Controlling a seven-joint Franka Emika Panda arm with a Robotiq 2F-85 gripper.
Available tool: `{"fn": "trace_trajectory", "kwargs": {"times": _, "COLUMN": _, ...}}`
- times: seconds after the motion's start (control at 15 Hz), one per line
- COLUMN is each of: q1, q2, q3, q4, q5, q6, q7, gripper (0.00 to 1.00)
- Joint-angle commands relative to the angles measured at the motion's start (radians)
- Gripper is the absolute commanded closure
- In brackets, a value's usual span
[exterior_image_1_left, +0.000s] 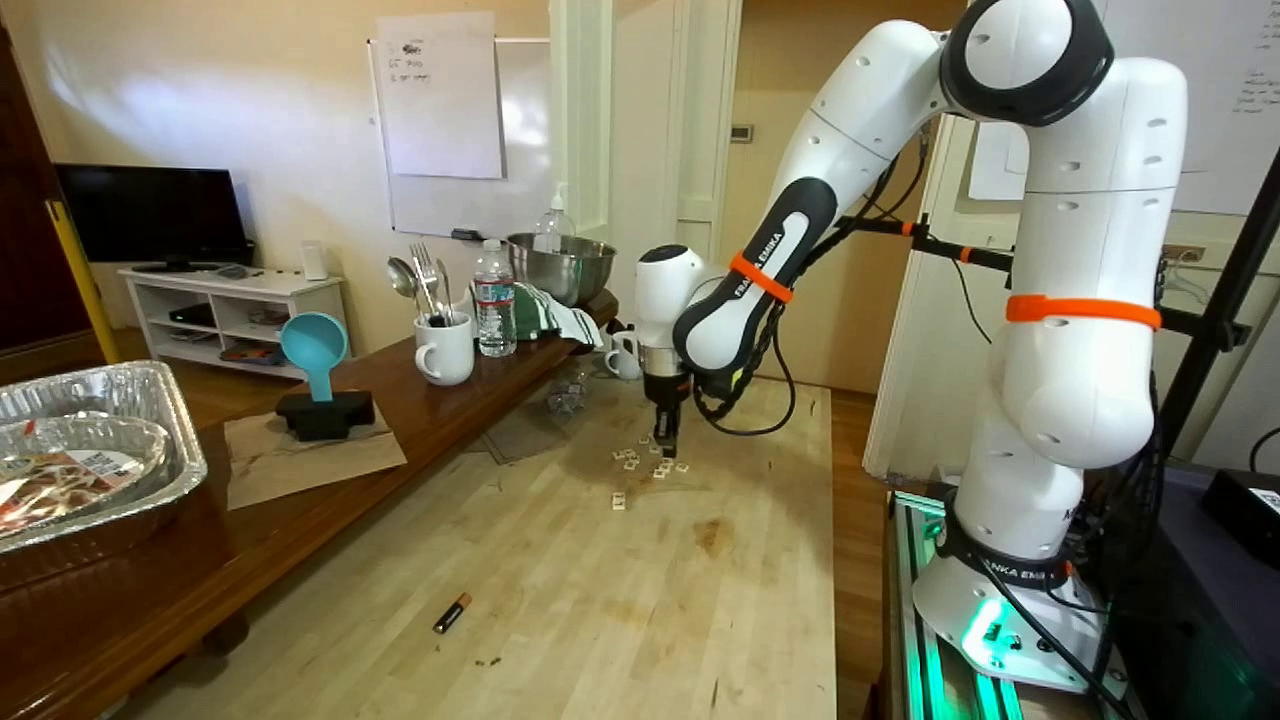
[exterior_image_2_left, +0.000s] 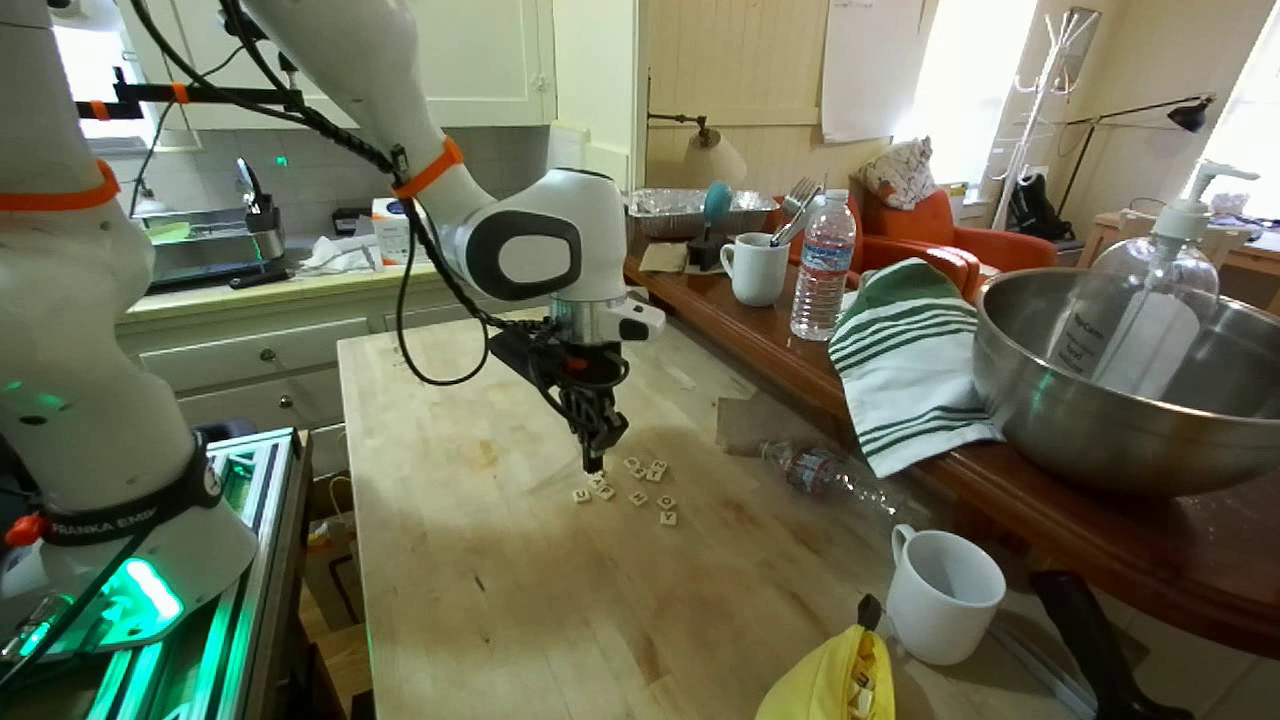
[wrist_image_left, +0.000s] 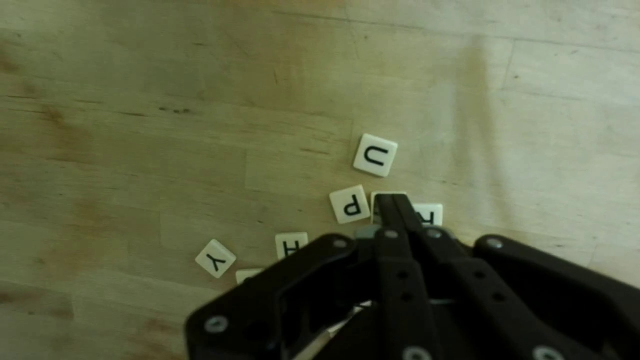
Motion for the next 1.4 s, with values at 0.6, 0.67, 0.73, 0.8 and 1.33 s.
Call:
{"fn": "trace_trajectory", "kwargs": {"times": 0.6, "q1": -0.012, "q2": -0.015, "q3": -0.005, "q4": -0.041, "q5": -0.014, "q6": 0.039, "q7": -0.03, "gripper": 1.0}}
{"fn": "trace_trajectory", "kwargs": {"times": 0.67, "q1": -0.012, "q2": -0.015, "q3": -0.005, "q4": -0.041, "q5": -0.012, "q6": 0.04, "q7": -0.031, "gripper": 1.0}}
{"fn": "trace_trajectory", "kwargs": {"times": 0.73, "q1": -0.013, "q2": -0.015, "q3": -0.004, "q4": -0.041, "q5": -0.009, "q6": 0.043, "q7": -0.033, "gripper": 1.0}}
{"fn": "trace_trajectory", "kwargs": {"times": 0.8, "q1": -0.014, "q2": -0.013, "q3": -0.004, "q4": -0.041, "q5": -0.007, "q6": 0.046, "q7": -0.035, "gripper": 1.0}}
{"fn": "trace_trajectory", "kwargs": {"times": 1.33, "q1": -0.029, "q2": 0.039, "q3": -0.003, "q4": -0.025, "q5": 0.032, "q6": 0.143, "q7": -0.06, "gripper": 1.0}}
